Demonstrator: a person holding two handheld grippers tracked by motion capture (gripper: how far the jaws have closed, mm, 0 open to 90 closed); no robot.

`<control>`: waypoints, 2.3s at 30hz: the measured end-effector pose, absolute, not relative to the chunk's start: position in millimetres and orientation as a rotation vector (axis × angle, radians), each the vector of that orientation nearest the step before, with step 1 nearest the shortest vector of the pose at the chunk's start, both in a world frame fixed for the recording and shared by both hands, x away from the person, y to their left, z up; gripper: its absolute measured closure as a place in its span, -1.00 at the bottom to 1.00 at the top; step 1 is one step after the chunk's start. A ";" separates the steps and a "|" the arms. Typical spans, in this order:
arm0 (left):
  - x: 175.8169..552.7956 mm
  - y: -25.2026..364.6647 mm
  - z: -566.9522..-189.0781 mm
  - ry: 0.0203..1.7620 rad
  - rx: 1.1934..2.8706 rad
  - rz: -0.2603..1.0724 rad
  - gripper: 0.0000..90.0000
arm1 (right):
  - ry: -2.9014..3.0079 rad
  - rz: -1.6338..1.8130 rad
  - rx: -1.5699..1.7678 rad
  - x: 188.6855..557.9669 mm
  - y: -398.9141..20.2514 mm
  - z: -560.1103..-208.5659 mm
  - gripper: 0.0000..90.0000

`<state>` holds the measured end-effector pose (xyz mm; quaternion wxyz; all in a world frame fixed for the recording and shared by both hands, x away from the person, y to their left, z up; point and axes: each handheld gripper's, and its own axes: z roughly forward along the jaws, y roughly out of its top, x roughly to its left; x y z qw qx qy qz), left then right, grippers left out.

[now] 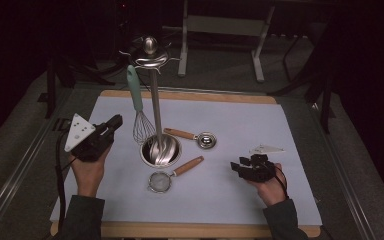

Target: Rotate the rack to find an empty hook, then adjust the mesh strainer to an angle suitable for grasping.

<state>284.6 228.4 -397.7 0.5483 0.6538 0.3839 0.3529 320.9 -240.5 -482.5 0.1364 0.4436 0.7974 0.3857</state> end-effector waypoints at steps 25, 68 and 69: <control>301.0 236.4 -508.4 1.168 1.615 0.663 0.82 | 2.333 1.109 1.251 319.4 -230.8 -484.3 0.20; 311.1 230.6 -539.2 1.340 1.768 0.708 0.36 | 2.503 0.862 0.977 338.4 -127.7 -517.8 0.97; 311.1 230.6 -539.2 1.340 1.769 0.708 0.36 | 2.504 0.855 0.974 340.3 -125.7 -518.4 0.97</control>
